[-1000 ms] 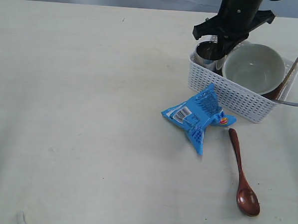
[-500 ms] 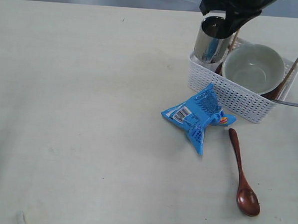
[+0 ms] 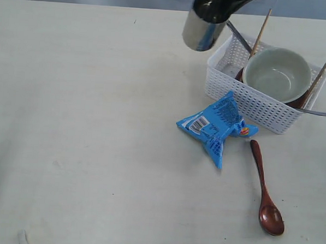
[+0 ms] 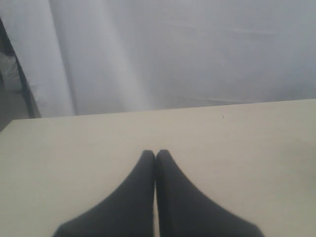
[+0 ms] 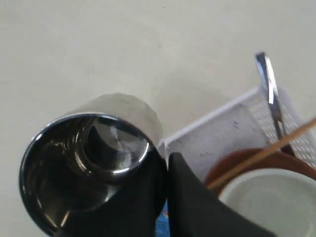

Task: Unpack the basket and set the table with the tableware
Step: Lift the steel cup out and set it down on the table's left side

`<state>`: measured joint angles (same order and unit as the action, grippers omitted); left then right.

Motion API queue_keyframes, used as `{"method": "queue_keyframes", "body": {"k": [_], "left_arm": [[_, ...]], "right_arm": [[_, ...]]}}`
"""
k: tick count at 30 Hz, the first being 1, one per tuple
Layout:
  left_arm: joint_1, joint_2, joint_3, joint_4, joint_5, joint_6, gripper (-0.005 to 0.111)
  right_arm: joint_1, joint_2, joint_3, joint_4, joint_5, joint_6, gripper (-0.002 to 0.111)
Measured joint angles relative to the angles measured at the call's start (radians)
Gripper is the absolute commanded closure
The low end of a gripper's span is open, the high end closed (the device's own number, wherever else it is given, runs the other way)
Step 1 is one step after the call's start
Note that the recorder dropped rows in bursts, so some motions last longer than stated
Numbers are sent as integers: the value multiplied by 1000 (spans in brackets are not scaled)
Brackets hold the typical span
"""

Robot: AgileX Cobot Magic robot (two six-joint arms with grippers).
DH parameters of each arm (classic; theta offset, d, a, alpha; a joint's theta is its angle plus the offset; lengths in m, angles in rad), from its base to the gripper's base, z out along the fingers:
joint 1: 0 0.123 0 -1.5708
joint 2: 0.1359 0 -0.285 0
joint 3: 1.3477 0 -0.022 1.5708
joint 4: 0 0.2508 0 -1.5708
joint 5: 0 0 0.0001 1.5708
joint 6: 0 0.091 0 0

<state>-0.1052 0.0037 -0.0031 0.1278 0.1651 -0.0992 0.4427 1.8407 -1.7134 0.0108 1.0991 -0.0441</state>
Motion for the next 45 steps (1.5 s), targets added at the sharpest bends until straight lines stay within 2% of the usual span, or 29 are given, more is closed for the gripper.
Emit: {"method": "queue_keyframes", "body": {"k": [10, 17, 26, 39, 42, 45], "left_arm": [[0, 0, 0, 0, 0, 0, 107], [0, 0, 0, 0, 0, 0, 107], [0, 0, 0, 0, 0, 0, 107], [0, 0, 0, 0, 0, 0, 107], [0, 0, 0, 0, 0, 0, 107], [0, 0, 0, 0, 0, 0, 107]], "right_arm": [[166, 148, -17, 36, -77, 38, 108], [231, 312, -202, 90, -20, 51, 108], [259, 496, -427, 101, 78, 113, 108], [259, 590, -523, 1, 99, 175, 108], [259, 592, -528, -1, 99, 175, 101], [259, 594, -538, -1, 101, 178, 80]]}}
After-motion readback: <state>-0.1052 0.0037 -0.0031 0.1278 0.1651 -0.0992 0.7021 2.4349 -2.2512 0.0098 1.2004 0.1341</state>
